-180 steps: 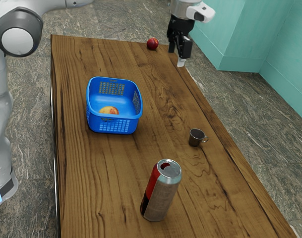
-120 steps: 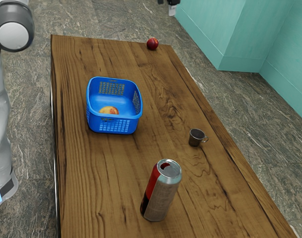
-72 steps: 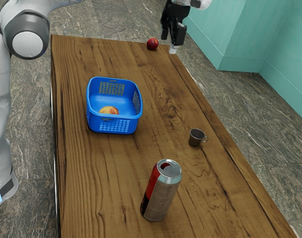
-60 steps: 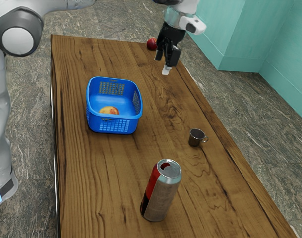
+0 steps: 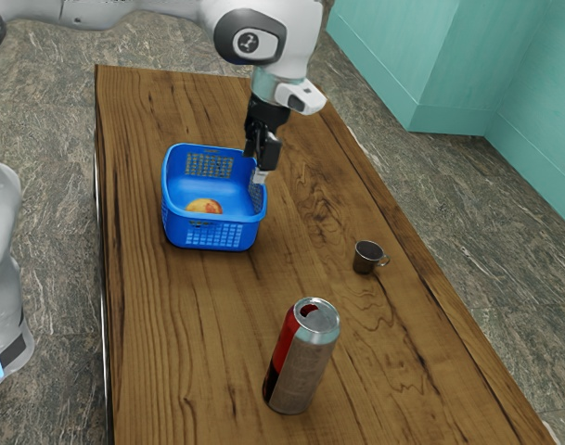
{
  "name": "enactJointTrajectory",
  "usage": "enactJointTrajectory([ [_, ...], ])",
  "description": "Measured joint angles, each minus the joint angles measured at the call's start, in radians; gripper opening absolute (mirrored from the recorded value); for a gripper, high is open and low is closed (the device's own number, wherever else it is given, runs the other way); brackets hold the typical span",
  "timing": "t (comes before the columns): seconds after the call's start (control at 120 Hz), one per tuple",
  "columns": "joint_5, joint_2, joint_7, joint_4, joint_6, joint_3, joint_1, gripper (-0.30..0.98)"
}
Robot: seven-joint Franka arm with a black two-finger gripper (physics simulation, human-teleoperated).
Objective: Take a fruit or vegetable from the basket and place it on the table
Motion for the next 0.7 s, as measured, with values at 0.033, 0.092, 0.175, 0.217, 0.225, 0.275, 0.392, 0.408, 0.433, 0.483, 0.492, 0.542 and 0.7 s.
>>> enactJointTrajectory([
  [0.033,0.012,-0.012,0.001,-0.024,0.013,0.0,0.0,0.69],
  [0.092,0.026,-0.034,0.002,-0.066,0.035,0.0,0.0,0.69],
  [0.175,0.038,-0.07,0.003,-0.12,0.066,0.001,0.0,0.69],
  [0.217,0.042,-0.084,0.004,-0.145,0.081,0.01,0.001,0.69],
  [0.225,0.042,-0.087,0.004,-0.15,0.084,0.012,0.001,0.69],
  [0.275,0.045,-0.103,0.005,-0.174,0.1,0.02,0.001,0.69],
  [0.392,0.049,-0.128,0.007,-0.226,0.135,0.028,0.001,0.69],
  [0.408,0.05,-0.131,0.007,-0.235,0.141,0.029,0.001,0.69],
  [0.433,0.05,-0.139,0.008,-0.248,0.149,0.03,0.003,0.69],
  [0.483,0.051,-0.15,0.009,-0.266,0.164,0.032,0.007,0.69],
  [0.492,0.051,-0.151,0.01,-0.269,0.166,0.033,0.008,0.69],
  [0.542,0.051,-0.161,0.011,-0.286,0.177,0.042,0.015,0.69],
  [0.7,0.053,-0.194,0.014,-0.33,0.199,0.052,0.022,0.69],
])
